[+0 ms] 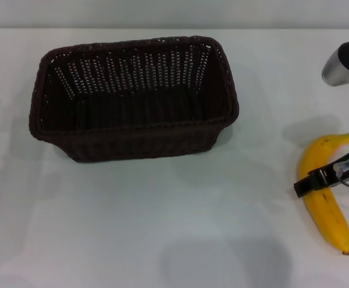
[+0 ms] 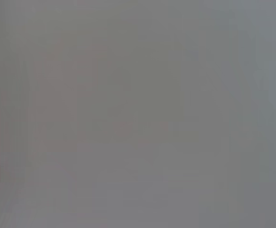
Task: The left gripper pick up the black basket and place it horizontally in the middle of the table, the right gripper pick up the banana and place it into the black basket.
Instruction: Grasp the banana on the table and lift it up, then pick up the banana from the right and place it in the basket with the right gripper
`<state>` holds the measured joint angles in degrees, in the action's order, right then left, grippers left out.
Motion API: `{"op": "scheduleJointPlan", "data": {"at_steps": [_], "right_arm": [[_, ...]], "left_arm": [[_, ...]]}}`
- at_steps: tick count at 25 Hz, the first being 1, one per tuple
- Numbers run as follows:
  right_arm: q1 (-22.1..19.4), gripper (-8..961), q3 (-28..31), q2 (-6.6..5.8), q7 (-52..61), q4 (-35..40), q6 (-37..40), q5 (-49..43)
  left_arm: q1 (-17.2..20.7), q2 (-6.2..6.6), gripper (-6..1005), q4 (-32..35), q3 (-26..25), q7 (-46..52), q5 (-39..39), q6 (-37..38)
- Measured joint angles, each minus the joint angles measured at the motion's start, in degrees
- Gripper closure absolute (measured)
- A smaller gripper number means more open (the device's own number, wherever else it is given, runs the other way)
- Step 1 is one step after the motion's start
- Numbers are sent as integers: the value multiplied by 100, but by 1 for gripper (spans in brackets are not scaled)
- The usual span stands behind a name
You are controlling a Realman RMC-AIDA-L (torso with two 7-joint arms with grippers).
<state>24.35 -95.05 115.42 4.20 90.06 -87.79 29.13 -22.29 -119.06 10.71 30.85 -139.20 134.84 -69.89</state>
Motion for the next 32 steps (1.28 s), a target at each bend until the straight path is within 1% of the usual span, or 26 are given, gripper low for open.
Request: {"op": "scheduleJointPlan", "data": {"at_steps": [2, 8, 13, 17, 22, 23, 24, 26, 29, 32], "right_arm": [[12, 170, -25, -1, -22, -32, 1, -21], [26, 392, -18, -3, -61, -57, 0, -135], [21, 480, 10, -17, -72, -21, 4, -146], [-10, 480, 162, -33, -174, 42, 10, -150], [-48, 480, 820, -20, -662, 220, 21, -143], [42, 480, 1135, -22, -940, 256, 92, -117], [42, 480, 1135, -22, -940, 256, 92, -117], [228, 480, 1454, -20, -1332, 265, 268, 2], [511, 480, 1599, -22, -1772, 244, 564, 249], [848, 479, 1597, -18, -2419, 151, 1075, 656]], "left_arm": [[0, 0, 111, 0, 0, 0, 0, 0], [6, -3, 111, 0, 0, -2, 19, -7], [4, -3, 111, 1, -3, -2, 21, -8], [13, -3, 111, 1, -19, -1, 23, -8], [13, -3, 111, 1, -14, 8, 25, -8], [7, -3, 111, 1, -10, 10, 25, -8], [7, -3, 111, 1, -10, 10, 25, -8], [1, -3, 111, 1, -6, 15, 25, -8], [-3, -2, 111, 1, -6, 18, 25, -8], [-9, -2, 111, 1, -6, 20, 25, -8]]}}
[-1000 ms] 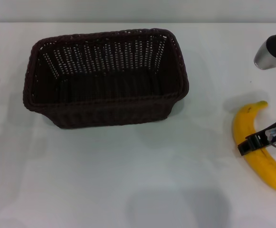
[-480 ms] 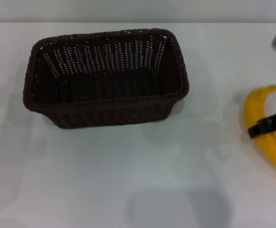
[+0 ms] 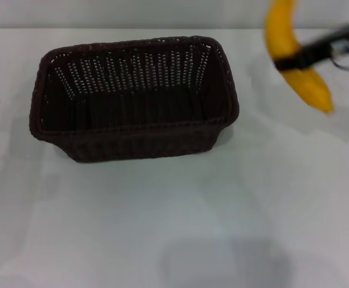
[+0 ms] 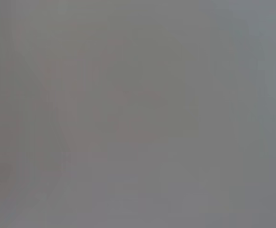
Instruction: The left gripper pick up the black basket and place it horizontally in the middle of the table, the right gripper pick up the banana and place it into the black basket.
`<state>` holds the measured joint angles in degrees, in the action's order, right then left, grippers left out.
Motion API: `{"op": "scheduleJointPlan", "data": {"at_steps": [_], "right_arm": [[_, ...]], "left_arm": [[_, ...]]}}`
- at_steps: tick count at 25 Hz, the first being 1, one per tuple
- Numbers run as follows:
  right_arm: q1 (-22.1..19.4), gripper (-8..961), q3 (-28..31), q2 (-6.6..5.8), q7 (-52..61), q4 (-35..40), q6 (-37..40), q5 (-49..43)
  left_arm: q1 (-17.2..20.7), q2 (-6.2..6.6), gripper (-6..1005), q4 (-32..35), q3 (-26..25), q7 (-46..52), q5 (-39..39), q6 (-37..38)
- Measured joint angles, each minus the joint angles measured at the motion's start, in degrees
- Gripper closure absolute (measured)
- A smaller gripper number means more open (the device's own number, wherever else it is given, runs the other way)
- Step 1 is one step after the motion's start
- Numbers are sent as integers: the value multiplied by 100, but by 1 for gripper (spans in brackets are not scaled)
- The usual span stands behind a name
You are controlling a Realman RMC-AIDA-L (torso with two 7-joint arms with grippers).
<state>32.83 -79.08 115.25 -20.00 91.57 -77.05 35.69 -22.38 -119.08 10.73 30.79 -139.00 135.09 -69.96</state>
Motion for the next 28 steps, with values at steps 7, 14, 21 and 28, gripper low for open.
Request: {"op": "scheduleJointPlan", "data": {"at_steps": [7, 14, 21, 28], "right_arm": [[858, 479, -513, 15, -2020, -1075, 1142, 1218], [1265, 479, -1060, 53, -3884, -2348, 1865, 2298], [1339, 388, -1300, 69, -4540, -2876, 2173, 2907], [793, 201, -769, 46, -4917, -2632, 2258, 3801]], "left_arm": [[-21, -8, 111, 0, 1, 16, 0, -2], [-106, -17, 111, -54, 11, 21, -28, -5], [-94, -9, 111, -54, 15, -8, -36, -17], [-91, -12, 111, -54, 15, -142, -7, -22]]}}
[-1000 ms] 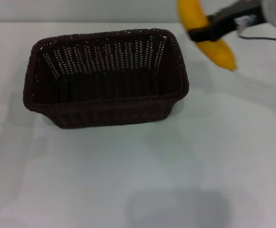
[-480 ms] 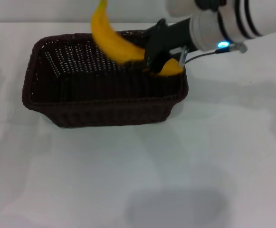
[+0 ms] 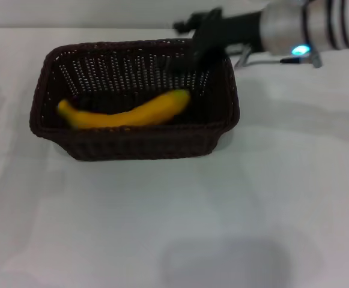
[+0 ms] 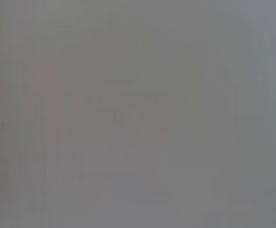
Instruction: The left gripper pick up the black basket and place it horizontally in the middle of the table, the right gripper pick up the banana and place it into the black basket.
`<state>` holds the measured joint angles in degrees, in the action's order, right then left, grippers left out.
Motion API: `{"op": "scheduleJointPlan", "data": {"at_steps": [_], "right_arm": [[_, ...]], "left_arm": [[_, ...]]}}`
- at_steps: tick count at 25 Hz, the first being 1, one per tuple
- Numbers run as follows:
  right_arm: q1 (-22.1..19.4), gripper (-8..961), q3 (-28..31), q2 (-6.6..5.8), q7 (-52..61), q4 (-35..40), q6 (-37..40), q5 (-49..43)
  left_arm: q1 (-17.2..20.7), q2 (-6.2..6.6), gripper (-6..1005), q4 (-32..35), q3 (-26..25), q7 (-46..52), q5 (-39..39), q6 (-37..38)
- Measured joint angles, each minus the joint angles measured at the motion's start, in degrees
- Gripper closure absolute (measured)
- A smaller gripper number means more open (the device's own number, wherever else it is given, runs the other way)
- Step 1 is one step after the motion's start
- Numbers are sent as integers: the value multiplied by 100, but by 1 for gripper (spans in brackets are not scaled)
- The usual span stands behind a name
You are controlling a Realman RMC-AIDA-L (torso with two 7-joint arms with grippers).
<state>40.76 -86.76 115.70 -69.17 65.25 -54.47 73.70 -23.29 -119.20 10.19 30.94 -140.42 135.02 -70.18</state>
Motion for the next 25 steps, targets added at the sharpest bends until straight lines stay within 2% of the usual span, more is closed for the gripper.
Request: {"op": "scheduleJointPlan", "data": {"at_steps": [2, 4, 6, 9, 12, 16, 22, 25], "right_arm": [[-319, 136, 415, -8, -395, 1, -9, 700], [-706, 136, 926, -23, -1032, -160, -136, 1774], [-1023, 136, 1386, -31, -1722, -551, -495, 2998], [-1337, 136, 2067, -35, -2651, -1317, -1200, 4305], [-1494, 136, 2632, -33, -3449, -2091, -1714, 4925], [-1614, 137, 3392, -32, -5152, -3458, -2171, 5563], [-1673, 137, 4098, 6, -7826, -5063, -2200, 6210], [-1643, 137, 4488, 5, -8379, -5538, -2132, 6293]], "left_arm": [[-2, -1, 111, -54, -7, -247, 2, -49], [-10, -3, 111, -180, -27, -578, 4, -161], [-14, -10, 111, -289, -39, -844, 19, -269], [-13, -21, 111, -367, -43, -1016, 68, -381], [-5, -24, 111, -378, -45, -1030, 77, -463], [6, -23, 111, -381, -45, -1035, 84, -500], [7, -24, 111, -386, -45, -1073, 93, -505], [-31, -30, 111, -438, -44, -1114, 112, -505]]}}
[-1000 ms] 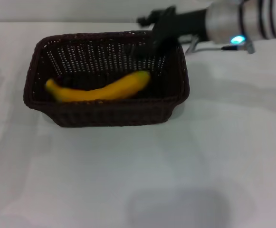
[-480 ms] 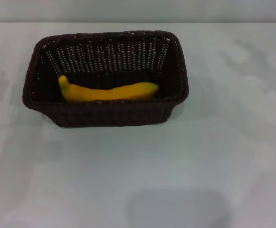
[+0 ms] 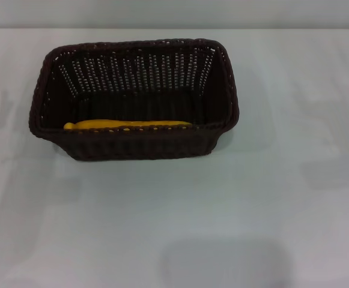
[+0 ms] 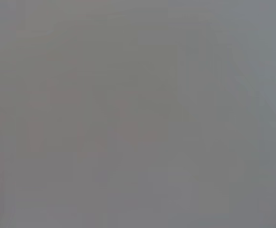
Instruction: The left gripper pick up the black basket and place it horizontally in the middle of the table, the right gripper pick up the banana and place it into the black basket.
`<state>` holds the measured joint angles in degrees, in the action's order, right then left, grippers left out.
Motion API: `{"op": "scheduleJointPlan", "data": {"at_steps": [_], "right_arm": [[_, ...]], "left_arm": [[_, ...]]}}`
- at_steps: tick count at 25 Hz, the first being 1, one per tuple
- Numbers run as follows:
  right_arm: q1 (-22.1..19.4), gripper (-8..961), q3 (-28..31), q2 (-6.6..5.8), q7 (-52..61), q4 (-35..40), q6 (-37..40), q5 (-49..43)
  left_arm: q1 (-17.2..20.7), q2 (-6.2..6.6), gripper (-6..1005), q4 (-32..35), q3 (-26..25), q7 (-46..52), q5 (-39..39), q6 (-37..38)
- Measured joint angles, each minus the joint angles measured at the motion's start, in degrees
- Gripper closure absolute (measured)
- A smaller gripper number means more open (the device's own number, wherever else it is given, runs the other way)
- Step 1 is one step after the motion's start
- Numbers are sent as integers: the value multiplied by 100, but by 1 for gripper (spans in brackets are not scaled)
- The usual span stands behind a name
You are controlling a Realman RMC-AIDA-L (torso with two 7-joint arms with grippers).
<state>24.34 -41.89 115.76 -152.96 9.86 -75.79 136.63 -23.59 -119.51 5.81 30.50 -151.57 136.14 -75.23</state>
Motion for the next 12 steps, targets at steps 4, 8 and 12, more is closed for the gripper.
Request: {"op": "scheduleJointPlan", "data": {"at_steps": [4, 8, 12], "right_arm": [[-18, 136, 180, 1, -251, -217, 84, 6], [-10, 136, 183, 6, -272, -286, 113, 4], [14, 137, 186, 2, -277, -314, 114, 9]], "left_arm": [[-38, -2, 111, -92, 0, -14, 140, 14], [-35, -2, 111, -173, 0, -19, 187, 5], [-34, -2, 111, -208, 0, 13, 200, -97]]}}
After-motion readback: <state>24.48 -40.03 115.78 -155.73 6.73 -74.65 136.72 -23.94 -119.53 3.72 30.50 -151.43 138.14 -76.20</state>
